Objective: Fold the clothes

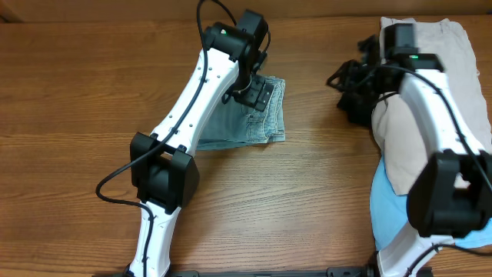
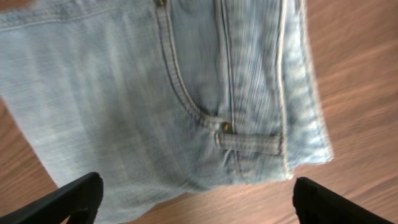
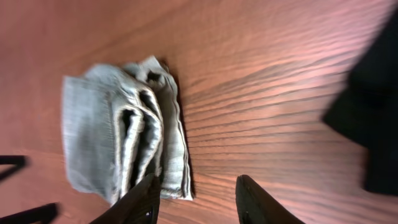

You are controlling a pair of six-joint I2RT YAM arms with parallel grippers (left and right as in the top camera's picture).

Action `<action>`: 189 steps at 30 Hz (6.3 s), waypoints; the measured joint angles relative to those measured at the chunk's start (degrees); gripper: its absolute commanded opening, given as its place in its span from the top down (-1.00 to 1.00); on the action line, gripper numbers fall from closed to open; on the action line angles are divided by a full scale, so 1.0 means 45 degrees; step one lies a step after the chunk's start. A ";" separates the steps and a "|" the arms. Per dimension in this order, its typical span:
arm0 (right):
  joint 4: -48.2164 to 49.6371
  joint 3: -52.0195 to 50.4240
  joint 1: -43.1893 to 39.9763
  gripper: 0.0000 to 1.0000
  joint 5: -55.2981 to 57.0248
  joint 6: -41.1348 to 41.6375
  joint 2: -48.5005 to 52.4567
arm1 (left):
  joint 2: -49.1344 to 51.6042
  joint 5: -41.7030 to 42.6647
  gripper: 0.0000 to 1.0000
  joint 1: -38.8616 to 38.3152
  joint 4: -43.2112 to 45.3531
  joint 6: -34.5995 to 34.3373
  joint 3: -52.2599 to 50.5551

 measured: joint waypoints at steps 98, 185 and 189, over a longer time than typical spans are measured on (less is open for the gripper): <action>-0.1297 0.0039 0.0690 -0.37 0.0981 -0.0622 -0.0146 | 0.1588 -0.1020 -0.96 1.1589 1.6820 -0.4367 -0.6538; -0.6465 0.4823 0.2686 -1.00 0.4697 -0.2001 -0.0549 | 0.5158 -0.2331 -0.94 0.9904 0.5304 0.1685 0.2803; -0.6475 0.4823 0.2686 -1.00 0.4697 -0.2006 -0.0549 | 0.5217 -0.2361 -0.95 0.9544 0.5508 0.1685 0.2841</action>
